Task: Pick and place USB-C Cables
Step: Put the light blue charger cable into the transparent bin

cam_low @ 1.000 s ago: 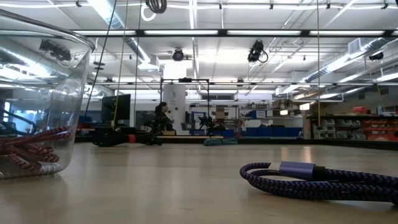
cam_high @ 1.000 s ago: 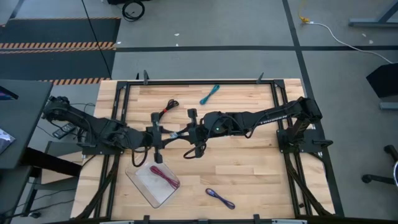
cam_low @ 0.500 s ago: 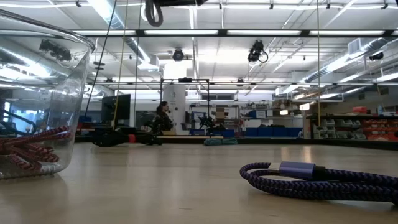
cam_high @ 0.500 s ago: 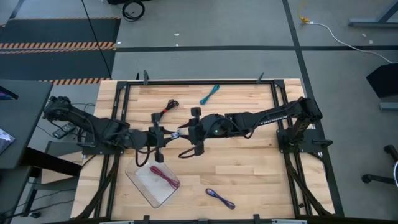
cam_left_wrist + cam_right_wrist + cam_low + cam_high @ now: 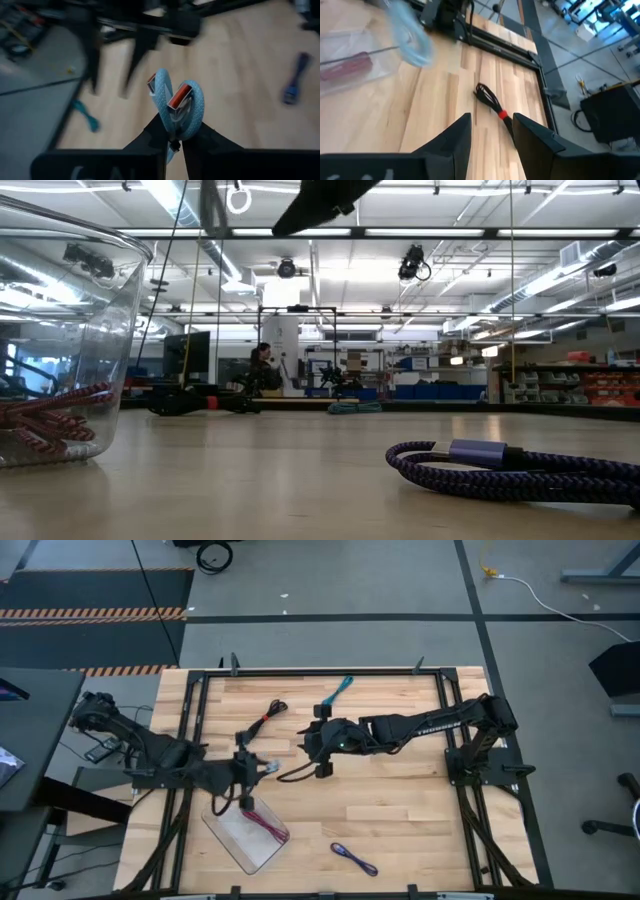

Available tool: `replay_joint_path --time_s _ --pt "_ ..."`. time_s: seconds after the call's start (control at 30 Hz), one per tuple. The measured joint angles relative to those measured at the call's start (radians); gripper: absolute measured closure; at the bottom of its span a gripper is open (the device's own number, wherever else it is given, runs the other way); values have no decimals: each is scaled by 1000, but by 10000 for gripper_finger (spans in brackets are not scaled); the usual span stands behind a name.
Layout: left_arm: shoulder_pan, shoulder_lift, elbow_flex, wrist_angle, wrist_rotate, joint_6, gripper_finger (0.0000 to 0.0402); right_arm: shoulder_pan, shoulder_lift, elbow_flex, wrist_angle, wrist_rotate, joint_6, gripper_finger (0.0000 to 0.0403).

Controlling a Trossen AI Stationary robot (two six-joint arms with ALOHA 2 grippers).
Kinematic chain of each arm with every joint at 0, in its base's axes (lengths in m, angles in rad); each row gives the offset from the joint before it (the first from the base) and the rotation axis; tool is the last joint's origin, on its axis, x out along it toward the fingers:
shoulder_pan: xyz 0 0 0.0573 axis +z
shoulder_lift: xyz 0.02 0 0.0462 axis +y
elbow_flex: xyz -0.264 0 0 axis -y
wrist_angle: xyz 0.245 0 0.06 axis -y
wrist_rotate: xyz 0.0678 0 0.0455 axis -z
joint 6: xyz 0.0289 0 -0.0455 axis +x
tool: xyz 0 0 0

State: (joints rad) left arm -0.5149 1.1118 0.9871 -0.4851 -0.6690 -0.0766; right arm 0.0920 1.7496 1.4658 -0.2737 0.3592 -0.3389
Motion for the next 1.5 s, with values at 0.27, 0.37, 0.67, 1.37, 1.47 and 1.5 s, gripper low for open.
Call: replay_joint_path --time_s 0.27,0.37,0.67,1.37,1.47,1.5 --pt "-146 1 0 -138 118 -206 364 -44 0 -1 -72 46 61 252" --pt "-200 1 0 -159 146 -233 364 -53 0 -1 -63 13 92 253" --pt "-304 1 0 -257 263 -208 364 -55 0 -1 -60 -20 101 253" --pt "-300 156 0 -277 423 -200 356 -52 0 -2 -54 -23 105 254" --pt "-300 164 0 -277 422 -200 356 -52 0 -2 -50 -23 105 254" --pt "-300 164 0 -277 419 -200 355 -52 0 -2 -49 -23 105 254"
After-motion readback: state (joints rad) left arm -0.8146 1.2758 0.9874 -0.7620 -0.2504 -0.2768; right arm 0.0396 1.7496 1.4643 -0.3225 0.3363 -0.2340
